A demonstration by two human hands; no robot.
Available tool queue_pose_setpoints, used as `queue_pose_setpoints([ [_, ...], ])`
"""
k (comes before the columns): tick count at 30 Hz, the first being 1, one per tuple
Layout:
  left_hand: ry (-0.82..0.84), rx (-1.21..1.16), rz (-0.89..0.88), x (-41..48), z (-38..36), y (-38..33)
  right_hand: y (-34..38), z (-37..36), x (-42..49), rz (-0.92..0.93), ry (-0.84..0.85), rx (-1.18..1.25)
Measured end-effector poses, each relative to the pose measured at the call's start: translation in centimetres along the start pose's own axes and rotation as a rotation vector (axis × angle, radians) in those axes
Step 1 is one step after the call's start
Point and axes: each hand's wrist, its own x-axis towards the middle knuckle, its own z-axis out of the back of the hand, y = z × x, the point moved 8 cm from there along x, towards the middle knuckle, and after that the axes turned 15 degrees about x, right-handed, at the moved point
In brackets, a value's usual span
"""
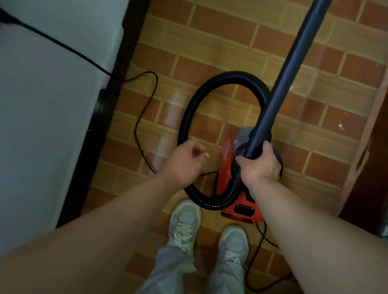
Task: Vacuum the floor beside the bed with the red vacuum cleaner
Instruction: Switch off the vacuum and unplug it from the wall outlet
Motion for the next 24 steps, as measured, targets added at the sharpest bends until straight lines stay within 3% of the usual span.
queue_pose_setpoints([
  [14,-0.307,-0.22,0.072,0.0,12.3,3.3,9.4,-8.8,-0.1,0.19,0.172,-0.12],
  [24,-0.641,-0.496,0.15,-2.3,18.0,5.5,11.3,-12.0,-0.5,0.205,0.256,-0.207],
])
